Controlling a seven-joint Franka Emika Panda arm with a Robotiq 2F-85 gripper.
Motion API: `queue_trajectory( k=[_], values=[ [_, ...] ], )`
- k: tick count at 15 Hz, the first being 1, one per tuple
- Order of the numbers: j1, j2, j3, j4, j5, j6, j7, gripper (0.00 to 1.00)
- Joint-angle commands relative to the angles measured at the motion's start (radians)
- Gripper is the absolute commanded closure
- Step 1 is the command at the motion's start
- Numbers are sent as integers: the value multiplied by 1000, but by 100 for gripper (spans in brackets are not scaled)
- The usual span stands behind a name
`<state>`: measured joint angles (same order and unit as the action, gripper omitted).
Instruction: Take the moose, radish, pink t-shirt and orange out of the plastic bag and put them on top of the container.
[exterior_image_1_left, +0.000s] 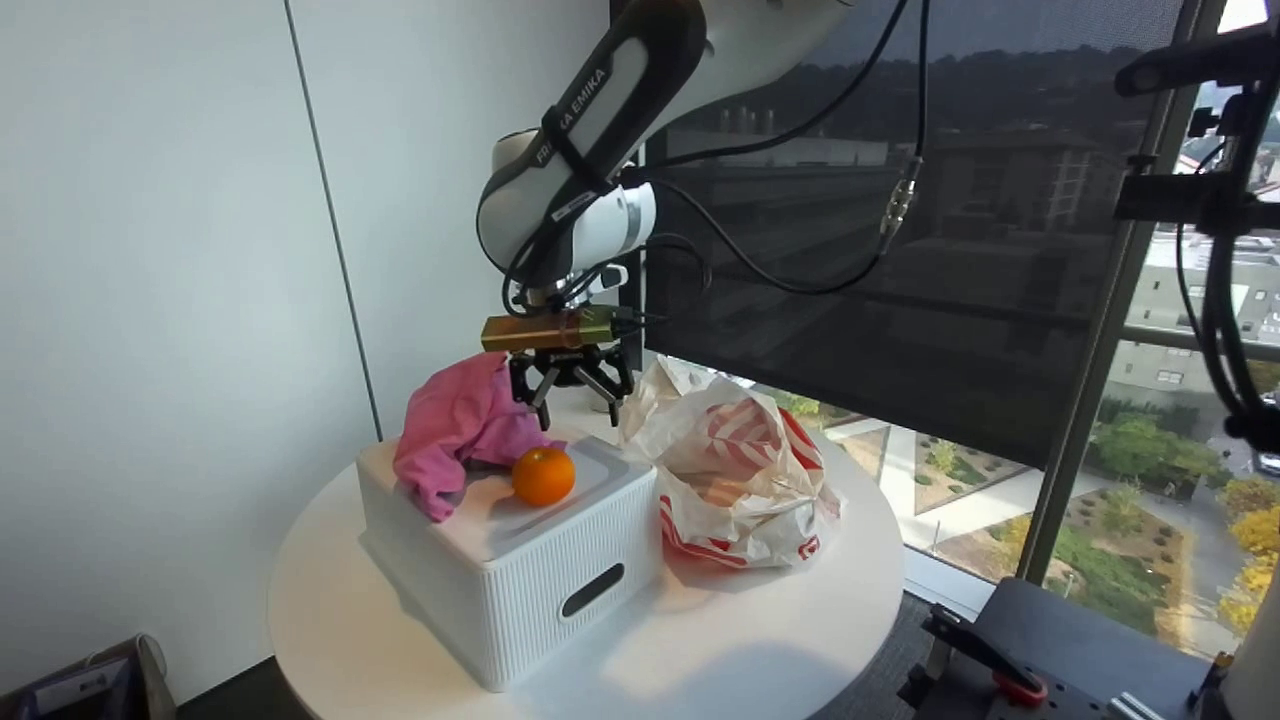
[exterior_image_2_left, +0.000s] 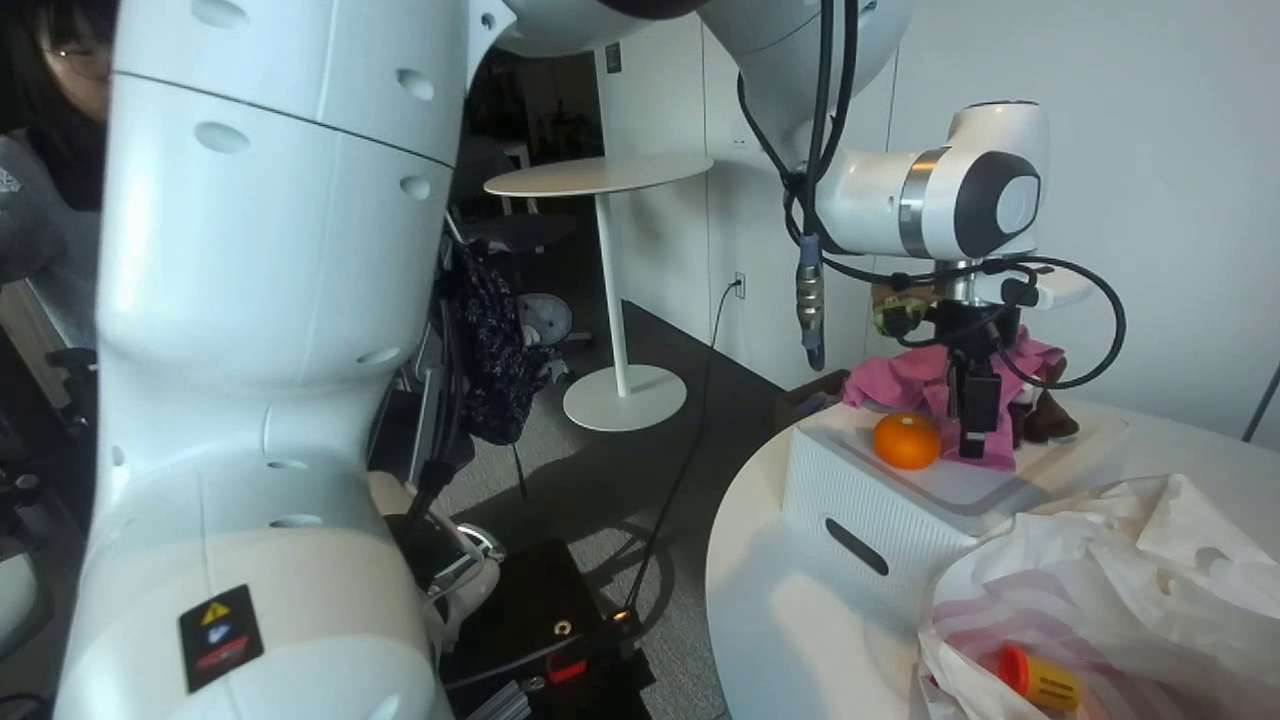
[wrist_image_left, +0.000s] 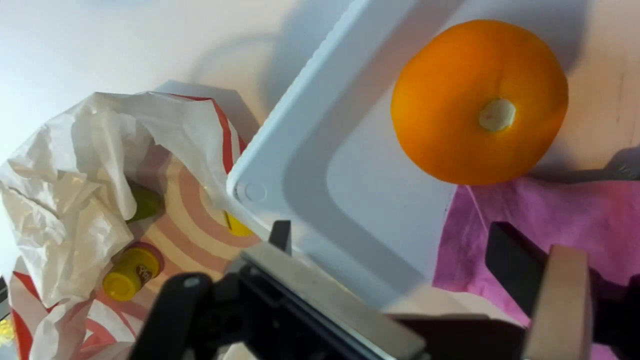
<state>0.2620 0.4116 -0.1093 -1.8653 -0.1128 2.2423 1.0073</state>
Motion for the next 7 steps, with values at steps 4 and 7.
queue_trajectory(
  k=[4, 7],
  values=[
    [-54, -202, -8, -180, -102, -21, 151, 0],
    [-104, -256, 6, -225, -88, -28, 147, 0]
  ],
)
